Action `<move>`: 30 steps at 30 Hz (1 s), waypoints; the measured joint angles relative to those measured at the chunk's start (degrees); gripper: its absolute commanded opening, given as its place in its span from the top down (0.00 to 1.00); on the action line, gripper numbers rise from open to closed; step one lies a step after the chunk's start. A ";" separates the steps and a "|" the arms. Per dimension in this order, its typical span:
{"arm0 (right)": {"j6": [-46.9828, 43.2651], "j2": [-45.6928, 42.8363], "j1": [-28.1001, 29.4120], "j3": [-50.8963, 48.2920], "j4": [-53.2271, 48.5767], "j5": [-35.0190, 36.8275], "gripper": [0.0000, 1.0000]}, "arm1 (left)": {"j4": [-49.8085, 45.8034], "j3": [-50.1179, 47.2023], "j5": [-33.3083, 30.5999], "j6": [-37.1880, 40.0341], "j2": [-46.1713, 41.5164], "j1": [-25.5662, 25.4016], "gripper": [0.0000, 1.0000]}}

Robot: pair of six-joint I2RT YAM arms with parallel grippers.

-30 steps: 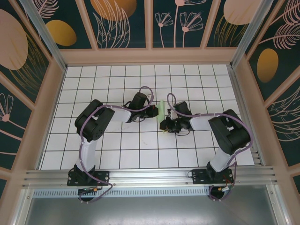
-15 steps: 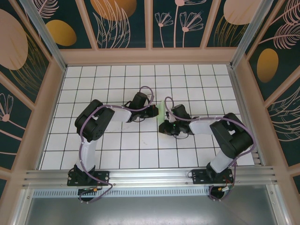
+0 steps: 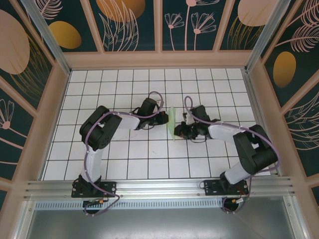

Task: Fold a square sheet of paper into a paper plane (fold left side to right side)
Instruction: Fold the wing for the fifth time at the center of the table.

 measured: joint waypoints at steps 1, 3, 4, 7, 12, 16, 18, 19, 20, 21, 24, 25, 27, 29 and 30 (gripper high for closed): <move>0.00 0.04 -0.85 0.66 0.20 0.00 0.82 | 0.02 0.00 0.00 0.00 0.00 0.00 1.00; 0.02 0.79 -2.12 2.75 0.63 0.07 0.82 | 0.00 -0.02 0.02 0.00 0.00 0.00 1.00; 0.00 1.68 -2.27 3.98 0.85 0.17 0.83 | 0.02 -0.02 0.00 0.00 0.00 0.00 1.00; -0.02 6.05 -2.32 7.96 1.92 0.46 0.83 | 0.02 -0.02 0.02 0.00 0.00 0.00 1.00; 0.02 12.28 -2.27 10.91 2.91 1.20 0.84 | 0.02 -0.02 0.00 0.00 0.00 0.00 1.00; 0.02 14.32 -1.60 10.91 2.80 1.36 0.84 | 0.02 -0.02 0.00 0.00 0.00 0.00 1.00; 0.00 14.49 -0.90 10.86 2.75 1.66 0.84 | 0.02 -0.02 0.00 0.00 0.00 0.00 1.00; 0.00 14.49 -0.61 10.86 2.75 1.79 0.84 | 0.02 -0.02 0.00 0.00 0.00 0.00 1.00; 0.02 14.49 -0.35 10.82 2.78 1.86 0.84 | 0.02 -0.02 -0.02 0.00 0.00 0.00 1.00; 0.02 14.49 -0.22 10.60 2.84 2.14 0.84 | 0.02 -0.02 -0.02 0.00 0.00 0.00 1.00; 0.02 14.49 0.00 9.46 2.95 2.67 0.84 | 0.02 -0.02 -0.02 0.00 0.00 0.00 1.00; 0.02 14.47 0.02 9.14 3.02 2.82 0.84 | 0.02 -0.02 -0.02 0.00 0.00 0.00 1.00; 0.02 14.36 0.09 8.68 3.37 3.06 0.84 | 0.02 0.00 0.00 0.02 0.00 0.00 1.00; 0.02 14.01 0.26 8.28 3.69 3.28 0.84 | 0.02 0.00 -0.02 0.02 0.00 0.00 1.00; 0.04 13.73 0.39 8.00 3.72 3.28 0.84 | 0.02 0.00 -0.02 0.00 0.00 0.00 1.00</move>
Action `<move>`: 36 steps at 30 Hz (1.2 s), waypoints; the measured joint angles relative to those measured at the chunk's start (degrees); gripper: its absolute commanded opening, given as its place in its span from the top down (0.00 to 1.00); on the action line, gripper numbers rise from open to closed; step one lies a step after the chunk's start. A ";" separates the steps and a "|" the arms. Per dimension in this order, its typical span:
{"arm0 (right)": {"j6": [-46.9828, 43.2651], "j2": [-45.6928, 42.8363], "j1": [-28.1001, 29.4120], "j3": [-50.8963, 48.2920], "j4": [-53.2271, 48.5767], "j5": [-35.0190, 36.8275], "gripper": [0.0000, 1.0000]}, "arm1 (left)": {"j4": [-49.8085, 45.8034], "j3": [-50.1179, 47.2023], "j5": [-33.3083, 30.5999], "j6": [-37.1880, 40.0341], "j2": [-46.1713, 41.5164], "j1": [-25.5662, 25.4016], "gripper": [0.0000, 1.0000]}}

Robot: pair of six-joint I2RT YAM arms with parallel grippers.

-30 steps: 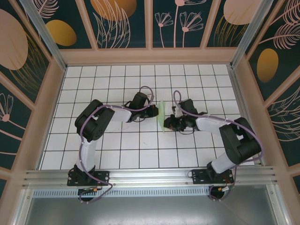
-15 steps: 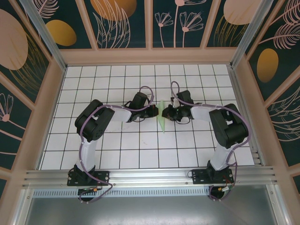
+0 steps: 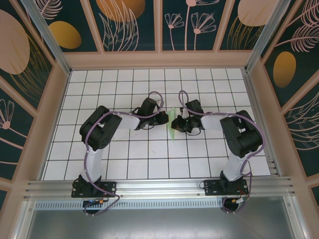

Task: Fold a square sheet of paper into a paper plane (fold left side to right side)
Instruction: Fold the wing for the fifth time at the center of the table.

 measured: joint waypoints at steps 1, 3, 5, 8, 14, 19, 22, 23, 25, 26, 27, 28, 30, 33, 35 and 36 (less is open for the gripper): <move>0.00 -0.35 0.17 -0.39 0.09 0.02 0.84 | 0.00 0.00 0.00 0.02 0.00 0.00 1.00; 0.00 -0.94 0.68 -1.07 0.11 0.04 0.84 | 0.00 0.00 0.00 0.00 0.00 0.00 1.00; 0.02 -1.73 1.44 -1.81 0.13 0.24 0.84 | -0.02 0.00 0.00 0.02 0.00 0.00 1.00; 0.20 -3.17 2.45 -3.10 0.11 0.46 0.83 | -0.02 0.00 0.00 0.02 0.00 0.00 1.00; -0.07 -8.07 1.55 -4.22 -1.92 0.57 0.82 | 0.00 0.00 0.00 0.02 0.00 0.00 1.00; -0.48 -9.14 -5.09 -2.01 -2.03 -0.94 0.83 | 0.00 0.00 0.00 0.02 0.00 0.00 1.00; -0.46 -5.79 -6.73 2.23 -1.70 -1.44 0.83 | 0.00 0.00 0.00 0.02 0.00 0.00 1.00; -0.46 -4.42 -6.73 3.65 -1.36 -1.75 0.83 | 0.00 0.00 0.00 0.02 0.00 0.00 1.00; -0.35 -1.38 -6.54 6.23 -0.66 -2.23 0.84 | 0.00 0.00 0.00 0.02 0.00 0.00 1.00; -0.22 -0.17 -6.43 7.06 -0.39 -2.25 0.84 | 0.00 0.00 0.00 0.02 0.00 0.00 1.00; -0.15 1.29 -6.29 7.91 -0.15 -2.34 0.84 | 0.00 0.00 0.00 0.02 0.00 0.00 1.00; 0.00 2.67 -6.16 8.59 -0.07 -2.38 0.84 | 0.00 0.00 0.00 0.02 0.00 0.00 1.00; 0.09 4.59 -5.84 9.22 -0.09 -2.36 0.84 | 0.00 0.00 0.00 0.02 0.00 0.00 1.00; 0.22 6.54 -5.20 9.31 -0.07 -2.36 0.84 | 0.00 0.00 0.00 0.02 0.00 0.00 1.00; 0.22 7.32 -4.92 9.46 -0.07 -2.23 0.84 | 0.00 0.00 0.00 0.02 0.00 0.00 1.00; 0.20 7.50 -4.87 9.62 -0.07 -2.16 0.84 | 0.00 0.00 0.00 0.02 0.00 0.00 1.00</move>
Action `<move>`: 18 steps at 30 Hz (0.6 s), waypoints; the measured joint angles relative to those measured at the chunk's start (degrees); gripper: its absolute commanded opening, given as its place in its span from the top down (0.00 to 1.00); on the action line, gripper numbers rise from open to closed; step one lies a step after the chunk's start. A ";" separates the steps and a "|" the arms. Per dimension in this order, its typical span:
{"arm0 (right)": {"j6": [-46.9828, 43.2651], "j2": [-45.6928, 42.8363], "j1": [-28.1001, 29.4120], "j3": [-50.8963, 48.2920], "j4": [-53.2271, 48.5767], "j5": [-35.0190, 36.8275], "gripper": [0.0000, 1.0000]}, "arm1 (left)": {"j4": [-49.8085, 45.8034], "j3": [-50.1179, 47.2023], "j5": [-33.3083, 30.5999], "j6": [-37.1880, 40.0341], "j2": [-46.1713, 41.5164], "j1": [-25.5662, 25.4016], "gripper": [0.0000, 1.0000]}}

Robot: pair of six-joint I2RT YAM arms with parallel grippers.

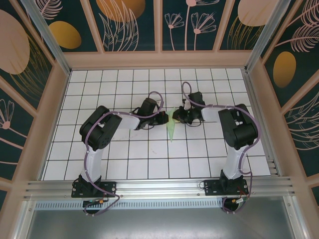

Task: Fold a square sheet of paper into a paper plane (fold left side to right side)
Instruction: Fold the wing for the fifth time at the center of the table.

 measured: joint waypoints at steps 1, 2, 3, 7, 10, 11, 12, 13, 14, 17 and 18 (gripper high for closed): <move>-0.02 0.13 0.04 0.20 -0.04 0.07 0.84 | 0.00 0.00 0.00 0.00 0.00 0.00 1.00; -0.04 0.22 0.07 0.46 -0.15 0.28 0.84 | 0.00 0.00 0.00 0.00 0.00 0.00 1.00; -0.09 0.24 0.11 0.72 -0.35 0.55 0.84 | 0.00 0.00 0.00 0.00 0.00 0.00 1.00; -0.24 0.59 0.28 1.92 -1.60 2.03 0.84 | 0.00 0.00 0.00 0.00 0.00 0.00 1.00; -0.35 1.38 0.33 2.69 -2.60 3.10 0.84 | 0.02 0.00 0.00 -0.02 0.00 0.00 1.00; -0.44 1.49 0.33 2.71 -2.73 3.34 0.84 | 0.00 0.00 0.00 0.00 0.00 0.00 1.00; -0.46 1.49 0.33 2.71 -2.91 3.54 0.84 | 0.00 0.00 0.00 0.00 0.00 0.00 1.00; -0.48 1.49 0.33 2.71 -2.95 3.67 0.83 | 0.00 0.00 0.00 0.00 0.00 0.00 1.00; -0.50 1.49 0.33 2.71 -2.97 3.69 0.83 | 0.00 0.00 0.00 0.00 0.00 0.00 1.00; -0.83 1.20 0.33 2.73 -3.45 4.50 0.83 | 0.00 0.00 0.00 0.00 0.00 0.00 1.00; -1.20 0.94 0.35 2.78 -4.04 4.98 0.83 | 0.00 0.00 0.00 0.00 0.00 0.00 1.00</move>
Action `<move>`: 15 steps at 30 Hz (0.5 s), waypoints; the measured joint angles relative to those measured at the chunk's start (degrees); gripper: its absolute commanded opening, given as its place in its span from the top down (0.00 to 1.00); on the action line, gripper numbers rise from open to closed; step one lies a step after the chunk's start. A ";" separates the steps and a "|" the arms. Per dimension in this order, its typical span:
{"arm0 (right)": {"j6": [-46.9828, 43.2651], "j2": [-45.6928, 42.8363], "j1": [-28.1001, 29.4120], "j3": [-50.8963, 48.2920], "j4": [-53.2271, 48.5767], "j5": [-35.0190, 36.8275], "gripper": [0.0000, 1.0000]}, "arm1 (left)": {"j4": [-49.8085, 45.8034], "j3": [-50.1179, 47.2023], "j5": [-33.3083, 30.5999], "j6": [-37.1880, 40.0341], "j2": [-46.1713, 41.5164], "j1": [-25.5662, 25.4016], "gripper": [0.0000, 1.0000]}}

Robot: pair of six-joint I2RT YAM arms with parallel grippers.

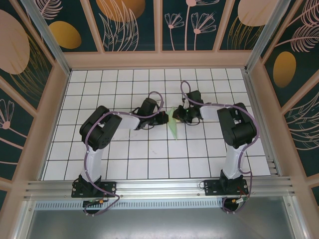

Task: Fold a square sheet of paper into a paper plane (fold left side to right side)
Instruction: Fold the wing for the fifth time at the center of the table.

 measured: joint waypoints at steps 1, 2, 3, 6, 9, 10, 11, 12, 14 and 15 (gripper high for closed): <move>-0.44 -0.28 -0.02 0.13 -0.90 0.68 0.83 | 0.00 0.00 0.00 0.00 0.00 0.00 1.00; -0.61 -0.46 -0.02 0.31 -1.53 1.14 0.83 | 0.00 0.00 0.00 0.00 0.00 0.00 1.00; -0.94 -0.55 -0.02 0.55 -2.14 1.57 0.83 | 0.00 0.00 0.00 0.00 0.00 0.00 1.00; -1.66 -0.55 -0.02 0.76 -2.91 2.10 0.83 | 0.00 0.00 0.00 0.00 0.00 0.00 1.00; -2.03 -0.55 -0.02 0.76 -3.15 2.10 0.83 | 0.00 0.00 0.00 0.02 0.00 0.00 1.00; -2.03 -0.57 -0.02 0.76 -3.13 2.10 0.83 | 0.00 0.00 0.00 0.02 0.00 0.00 1.00; -2.05 -0.68 -0.02 0.76 -3.15 2.12 0.83 | 0.00 0.00 0.00 0.00 0.00 0.00 1.00; -2.05 -1.07 -0.02 0.76 -3.37 2.32 0.83 | 0.00 0.00 0.00 0.02 0.00 0.00 1.00; -2.10 -2.40 -0.02 0.76 -4.09 2.54 0.83 | 0.00 0.00 0.00 0.02 0.00 0.00 1.00; -2.14 -3.37 -0.02 0.76 -4.33 2.49 0.83 | 0.00 0.00 0.00 0.02 0.00 0.00 1.00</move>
